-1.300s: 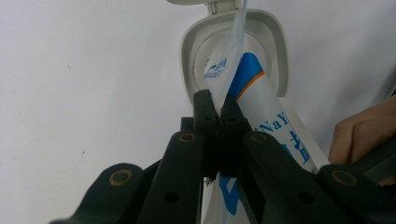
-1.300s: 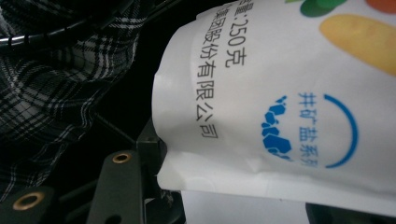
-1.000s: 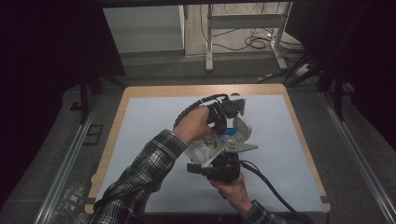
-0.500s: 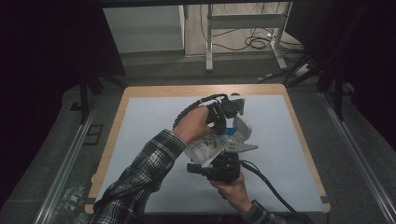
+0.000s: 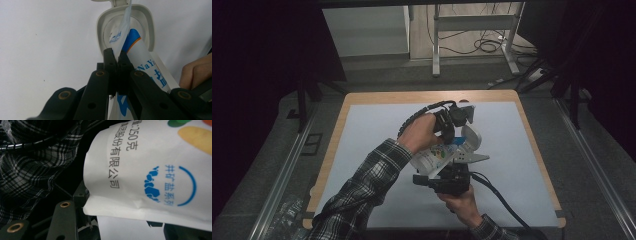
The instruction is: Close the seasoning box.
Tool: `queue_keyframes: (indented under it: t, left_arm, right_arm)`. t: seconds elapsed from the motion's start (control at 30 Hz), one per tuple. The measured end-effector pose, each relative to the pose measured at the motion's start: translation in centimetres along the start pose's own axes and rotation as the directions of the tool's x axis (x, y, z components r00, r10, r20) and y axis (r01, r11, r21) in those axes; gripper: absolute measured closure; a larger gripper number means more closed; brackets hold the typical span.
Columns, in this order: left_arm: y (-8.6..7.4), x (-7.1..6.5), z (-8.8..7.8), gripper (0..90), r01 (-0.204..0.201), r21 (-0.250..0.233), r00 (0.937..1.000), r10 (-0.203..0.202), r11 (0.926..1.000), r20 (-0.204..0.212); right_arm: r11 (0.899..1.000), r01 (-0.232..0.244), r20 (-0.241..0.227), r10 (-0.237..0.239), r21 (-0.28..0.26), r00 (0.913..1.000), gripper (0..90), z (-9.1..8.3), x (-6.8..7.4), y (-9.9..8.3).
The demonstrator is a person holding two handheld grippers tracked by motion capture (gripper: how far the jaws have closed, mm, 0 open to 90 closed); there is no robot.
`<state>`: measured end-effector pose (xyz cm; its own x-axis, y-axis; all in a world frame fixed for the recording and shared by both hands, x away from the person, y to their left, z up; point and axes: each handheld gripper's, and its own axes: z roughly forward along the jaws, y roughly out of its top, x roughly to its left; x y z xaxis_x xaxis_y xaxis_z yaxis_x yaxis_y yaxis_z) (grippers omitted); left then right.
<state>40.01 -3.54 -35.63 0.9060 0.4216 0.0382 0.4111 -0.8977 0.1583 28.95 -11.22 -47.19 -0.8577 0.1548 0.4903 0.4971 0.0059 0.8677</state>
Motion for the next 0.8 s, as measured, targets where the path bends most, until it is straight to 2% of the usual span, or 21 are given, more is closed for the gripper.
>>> queue_keyframes:
  t: [0.8]
  left_arm:
    - [0.09,0.00,0.36,89.4,0.007,0.014,1.0000,-0.007,0.9999,0.002]
  right_arm:
    - [1.000,0.001,-0.001,-0.001,-0.008,1.0000,48.4,-0.05,0.02,0.06]
